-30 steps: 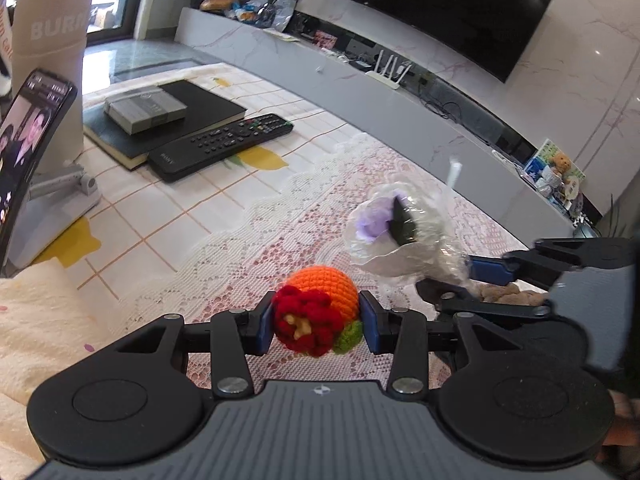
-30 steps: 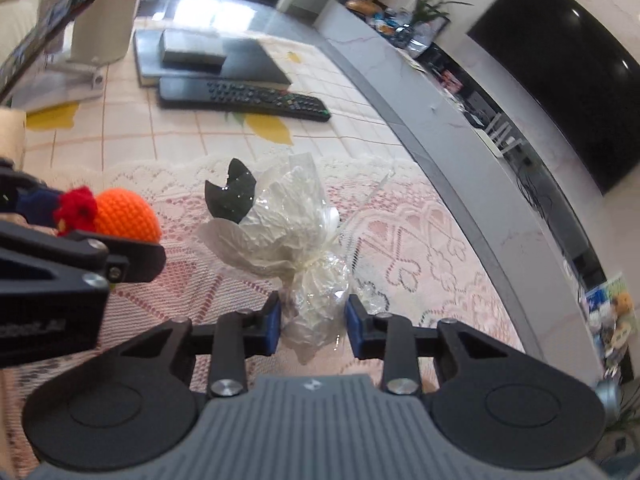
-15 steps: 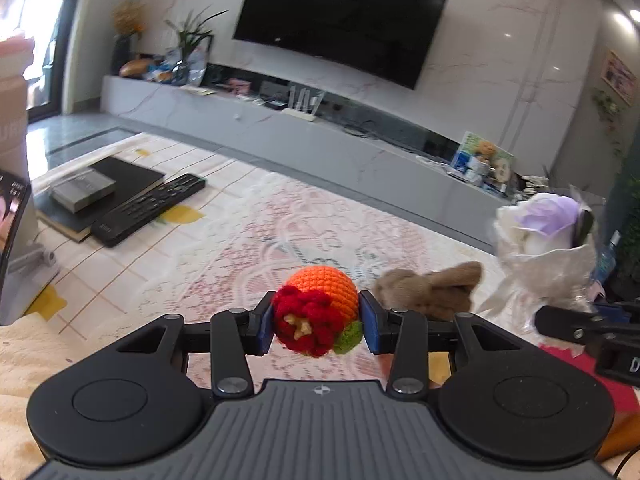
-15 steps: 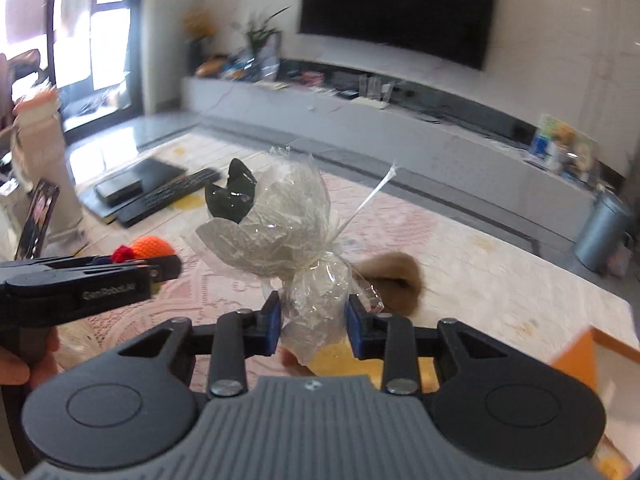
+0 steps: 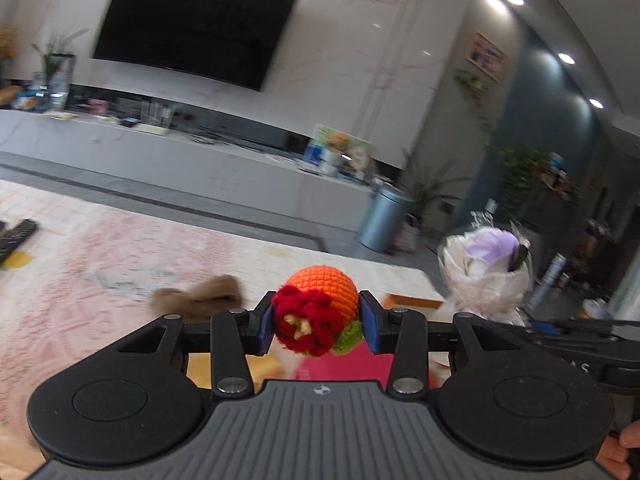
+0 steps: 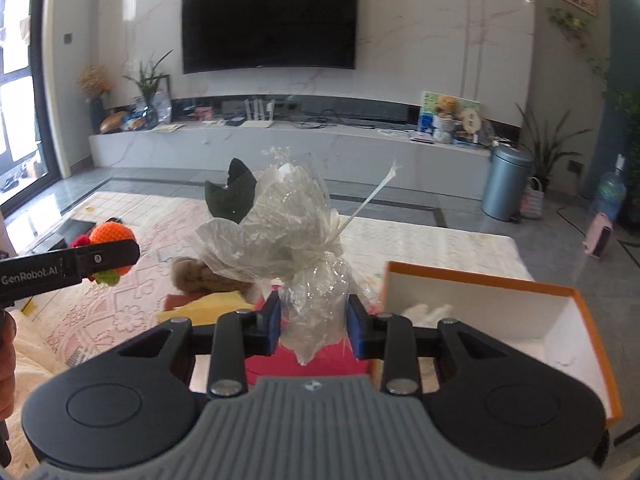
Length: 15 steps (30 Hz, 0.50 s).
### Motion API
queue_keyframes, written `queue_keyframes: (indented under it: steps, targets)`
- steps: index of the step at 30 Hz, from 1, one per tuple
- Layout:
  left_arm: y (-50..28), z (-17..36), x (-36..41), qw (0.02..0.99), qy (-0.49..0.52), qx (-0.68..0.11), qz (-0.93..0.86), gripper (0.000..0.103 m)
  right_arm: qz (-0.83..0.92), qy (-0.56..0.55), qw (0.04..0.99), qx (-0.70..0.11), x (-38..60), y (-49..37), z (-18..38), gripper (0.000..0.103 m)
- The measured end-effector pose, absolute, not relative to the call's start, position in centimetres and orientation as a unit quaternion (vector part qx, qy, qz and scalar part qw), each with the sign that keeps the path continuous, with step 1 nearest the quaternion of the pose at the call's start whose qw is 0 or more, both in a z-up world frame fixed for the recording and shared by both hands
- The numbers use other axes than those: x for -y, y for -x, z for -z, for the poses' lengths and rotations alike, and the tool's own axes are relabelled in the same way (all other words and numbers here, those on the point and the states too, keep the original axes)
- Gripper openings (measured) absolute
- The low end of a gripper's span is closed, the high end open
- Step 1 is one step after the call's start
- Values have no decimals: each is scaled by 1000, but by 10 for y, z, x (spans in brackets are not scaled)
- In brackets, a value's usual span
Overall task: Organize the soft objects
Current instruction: 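Carry the crocheted ball and plastic bundle over the orange box with both tools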
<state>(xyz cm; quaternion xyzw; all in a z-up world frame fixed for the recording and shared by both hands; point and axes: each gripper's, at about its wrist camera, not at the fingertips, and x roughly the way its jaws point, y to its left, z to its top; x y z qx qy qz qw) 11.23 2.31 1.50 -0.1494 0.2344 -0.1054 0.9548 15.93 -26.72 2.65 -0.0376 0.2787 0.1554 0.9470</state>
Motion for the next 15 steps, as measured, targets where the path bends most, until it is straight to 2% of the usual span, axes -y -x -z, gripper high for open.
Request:
queue_keyframes:
  steps: [8, 15]
  targets:
    - [-149, -20, 58, 935, 127, -264, 199, 48, -90, 12, 954, -286, 347, -161, -29, 33]
    - [-180, -3, 116, 912, 98, -309, 253, 48, -49, -24, 939, -339, 403, -185, -6, 33]
